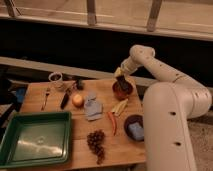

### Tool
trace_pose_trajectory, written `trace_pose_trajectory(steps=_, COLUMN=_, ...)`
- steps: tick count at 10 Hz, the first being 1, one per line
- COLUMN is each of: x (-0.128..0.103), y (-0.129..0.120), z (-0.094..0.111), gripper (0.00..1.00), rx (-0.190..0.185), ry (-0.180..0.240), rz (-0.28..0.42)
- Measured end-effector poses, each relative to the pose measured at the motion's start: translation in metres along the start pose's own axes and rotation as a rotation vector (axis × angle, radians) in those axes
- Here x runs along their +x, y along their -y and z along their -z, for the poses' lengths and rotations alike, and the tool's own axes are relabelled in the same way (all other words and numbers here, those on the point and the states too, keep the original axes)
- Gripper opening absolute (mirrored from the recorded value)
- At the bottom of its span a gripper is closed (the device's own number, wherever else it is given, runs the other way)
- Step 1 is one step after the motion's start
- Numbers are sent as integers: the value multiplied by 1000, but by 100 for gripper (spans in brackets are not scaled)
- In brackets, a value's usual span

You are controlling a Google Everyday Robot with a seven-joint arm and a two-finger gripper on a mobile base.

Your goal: Wipe red bowl with eraser

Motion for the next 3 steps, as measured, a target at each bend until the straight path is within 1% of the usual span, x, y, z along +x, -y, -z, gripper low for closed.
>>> trace_pose_trajectory(steps=1, x=8, y=0, z=4, gripper=0, rx=-11, ry=-11, rz=-13)
trace_pose_trajectory(steps=2, x=14, y=5, z=9, gripper=0, rx=-13, ry=-24, rz=-28)
trace_pose_trajectory(steps=3, x=16, y=10, z=13, gripper=0, rx=-12, ry=-28, rz=-41)
